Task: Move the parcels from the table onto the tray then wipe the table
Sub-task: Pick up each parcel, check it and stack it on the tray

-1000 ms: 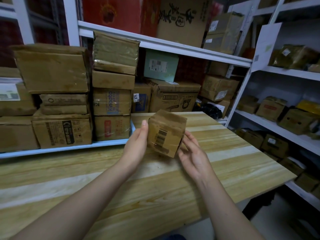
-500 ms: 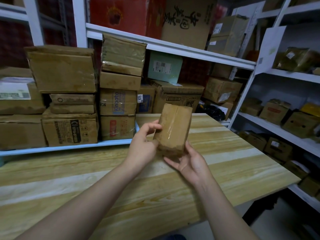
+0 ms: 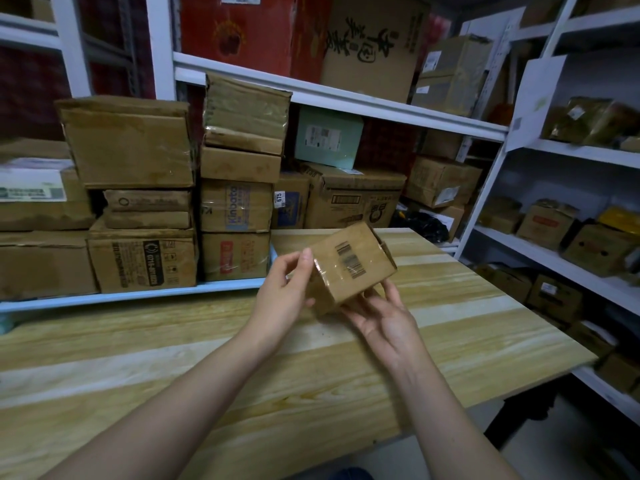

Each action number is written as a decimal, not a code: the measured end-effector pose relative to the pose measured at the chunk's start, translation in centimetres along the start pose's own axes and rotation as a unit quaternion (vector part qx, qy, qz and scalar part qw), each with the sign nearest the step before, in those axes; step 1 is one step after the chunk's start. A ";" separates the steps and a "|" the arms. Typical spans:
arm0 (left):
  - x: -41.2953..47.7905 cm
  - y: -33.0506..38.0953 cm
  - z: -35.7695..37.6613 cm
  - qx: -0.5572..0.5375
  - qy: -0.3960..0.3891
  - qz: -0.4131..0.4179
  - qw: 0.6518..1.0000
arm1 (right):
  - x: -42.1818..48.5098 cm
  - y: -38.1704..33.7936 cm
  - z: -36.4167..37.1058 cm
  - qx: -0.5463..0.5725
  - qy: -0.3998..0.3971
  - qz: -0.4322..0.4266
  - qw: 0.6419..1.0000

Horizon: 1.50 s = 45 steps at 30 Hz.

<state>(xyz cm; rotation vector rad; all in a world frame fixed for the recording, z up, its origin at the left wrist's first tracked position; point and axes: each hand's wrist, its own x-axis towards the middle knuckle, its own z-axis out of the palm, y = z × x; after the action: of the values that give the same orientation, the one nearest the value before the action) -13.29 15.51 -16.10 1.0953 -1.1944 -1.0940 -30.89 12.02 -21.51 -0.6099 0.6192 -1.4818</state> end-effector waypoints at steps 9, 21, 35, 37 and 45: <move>-0.8 -0.5 -1.2 -0.013 0.030 -0.021 0.999 | -0.8 0.4 0.7 -0.011 0.016 -0.003 1.000; -3.3 -0.4 -3.0 0.117 0.008 0.000 0.993 | -1.2 2.0 2.2 -0.026 0.042 0.010 0.999; -7.8 0.6 -8.6 0.278 0.136 0.182 0.933 | -3.4 5.7 11.4 -0.059 -0.082 0.029 0.994; -8.4 1.2 -10.3 0.277 0.160 0.204 0.925 | -3.9 6.5 13.5 -0.062 -0.107 0.030 0.992; -11.1 3.6 -17.5 0.256 0.328 0.269 0.869 | -5.3 10.4 21.9 -0.130 -0.207 0.081 0.966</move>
<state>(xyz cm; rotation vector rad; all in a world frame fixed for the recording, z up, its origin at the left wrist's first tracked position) 3.73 27.82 -14.97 1.2742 -1.1338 0.0665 -8.10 17.25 -13.37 -1.0178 0.5216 -1.0829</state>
